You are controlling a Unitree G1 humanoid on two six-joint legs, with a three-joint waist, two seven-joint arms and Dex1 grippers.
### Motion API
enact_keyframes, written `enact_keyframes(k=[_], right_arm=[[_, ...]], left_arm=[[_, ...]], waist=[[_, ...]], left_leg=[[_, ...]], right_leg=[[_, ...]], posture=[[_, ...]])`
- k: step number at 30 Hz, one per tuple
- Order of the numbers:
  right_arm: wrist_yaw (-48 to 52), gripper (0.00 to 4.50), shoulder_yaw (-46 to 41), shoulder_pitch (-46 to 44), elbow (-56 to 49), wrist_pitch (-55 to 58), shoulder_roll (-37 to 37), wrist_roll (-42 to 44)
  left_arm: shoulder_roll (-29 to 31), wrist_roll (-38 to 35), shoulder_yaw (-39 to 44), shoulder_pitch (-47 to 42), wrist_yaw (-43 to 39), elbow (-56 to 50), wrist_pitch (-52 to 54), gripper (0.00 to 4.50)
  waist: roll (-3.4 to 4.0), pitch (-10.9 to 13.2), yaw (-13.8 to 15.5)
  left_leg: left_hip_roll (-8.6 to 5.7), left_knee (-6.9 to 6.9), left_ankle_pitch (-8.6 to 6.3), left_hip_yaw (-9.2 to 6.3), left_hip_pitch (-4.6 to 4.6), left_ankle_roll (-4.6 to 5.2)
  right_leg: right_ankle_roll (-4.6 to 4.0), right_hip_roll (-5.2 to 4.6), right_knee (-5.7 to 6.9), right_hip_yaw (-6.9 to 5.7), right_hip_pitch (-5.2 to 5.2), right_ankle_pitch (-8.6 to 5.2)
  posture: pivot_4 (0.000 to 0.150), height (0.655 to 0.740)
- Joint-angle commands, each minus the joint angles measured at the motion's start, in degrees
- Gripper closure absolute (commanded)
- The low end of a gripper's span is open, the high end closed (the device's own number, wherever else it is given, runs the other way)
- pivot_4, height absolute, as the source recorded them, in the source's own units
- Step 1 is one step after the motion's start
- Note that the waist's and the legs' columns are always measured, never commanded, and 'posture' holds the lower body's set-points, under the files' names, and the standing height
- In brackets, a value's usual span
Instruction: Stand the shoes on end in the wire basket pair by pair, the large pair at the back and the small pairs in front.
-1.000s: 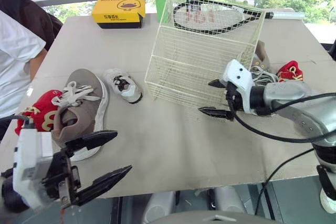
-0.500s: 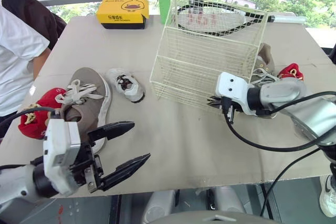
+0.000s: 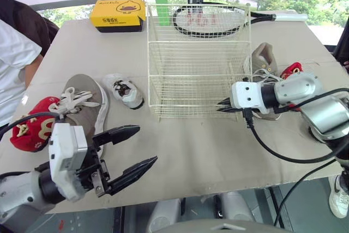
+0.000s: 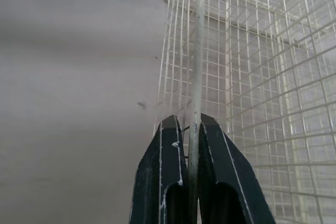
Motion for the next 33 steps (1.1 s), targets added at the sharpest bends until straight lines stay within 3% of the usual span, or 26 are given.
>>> enact_keyframes(k=[1,5,12,18,21,25,29,31,33], right_arm=[[2.6,4.45,-0.4,-1.9,2.3,-2.8,2.5,-0.5],[3.7,4.45,-0.3,-4.2,3.6,-1.5,5.3,-1.5],[2.3,4.45,-2.4,-0.1,-7.6,11.1,6.8,1.6],[0.7,4.45,-5.0,1.6,-5.8,8.3,8.7,0.8],[0.6,3.63,-7.0,2.1,-5.4,7.9,9.3,2.1],[-1.1,1.94,-12.2,3.4,-7.8,9.2,10.2,6.7],[-5.0,0.05,-19.9,5.4,-10.8,11.2,13.4,15.0],[-5.8,0.05,-26.7,8.8,-14.8,13.6,15.7,26.3],[-5.4,0.05,-29.8,11.7,-17.3,14.8,15.6,31.7]], left_arm=[[-1.1,0.6,2.0,1.7,-0.8,-1.2,-0.6,0.0],[-2.7,1.5,3.1,4.4,-1.2,-1.8,-1.1,0.0],[-5.4,1.8,5.8,9.0,-2.7,-3.1,-2.2,0.0],[-4.5,2.5,5.7,7.6,-3.7,-1.4,-2.9,0.0],[-3.6,2.8,4.1,5.4,-3.2,-1.0,-2.4,0.0],[-5.1,2.0,3.4,4.1,-0.2,0.3,-1.6,0.0],[-10.7,3.9,4.9,4.9,7.8,2.8,-1.4,0.0],[-16.4,6.1,7.9,4.4,16.7,4.5,-2.8,0.0],[-20.8,6.2,11.7,6.0,22.2,4.8,-3.5,0.0]], waist=[[0.03,0.0,-0.4],[0.1,0.1,-1.0],[0.16,0.1,-0.5],[0.17,0.1,-0.5],[0.28,0.2,-0.5],[0.36,0.2,-0.2],[0.42,0.3,-0.1],[0.41,0.3,0.0],[0.4,0.3,0.5]], left_leg=[[0.01,0.0,0.0,0.0,0.0,0.0],[0.04,-0.03,0.0,0.05,-0.01,0.0],[0.05,-0.12,-0.02,-0.08,-0.22,-0.04],[0.05,-0.22,-0.03,-0.03,-0.18,-0.06],[0.05,-0.21,-0.03,-0.04,-0.17,-0.06],[0.0,-0.2,-0.03,-0.04,-0.22,-0.05],[0.0,-0.22,-0.03,-0.09,-0.26,-0.05],[0.01,-0.25,-0.04,-0.16,-0.26,-0.05],[0.02,-0.26,-0.04,-0.23,-0.3,-0.05]], right_leg=[[0.0,0.0,0.02,0.01,-0.01,0.0],[0.0,0.04,0.05,0.1,-0.12,0.0],[-0.01,0.05,0.05,0.11,-0.34,0.0],[-0.01,0.07,0.02,0.12,-0.37,0.0],[-0.01,0.08,0.04,0.13,-0.36,0.0],[-0.01,0.03,0.0,0.12,-0.37,0.0],[0.0,0.04,-0.05,0.12,-0.4,0.0],[0.0,0.05,-0.06,0.11,-0.39,0.0],[0.0,0.03,-0.11,0.11,-0.39,0.0]], posture=[[0.15,0.74],[0.15,0.74],[0.15,0.74],[0.15,0.74],[0.15,0.74],[0.15,0.74],[0.15,0.74],[0.15,0.74],[0.15,0.74]])
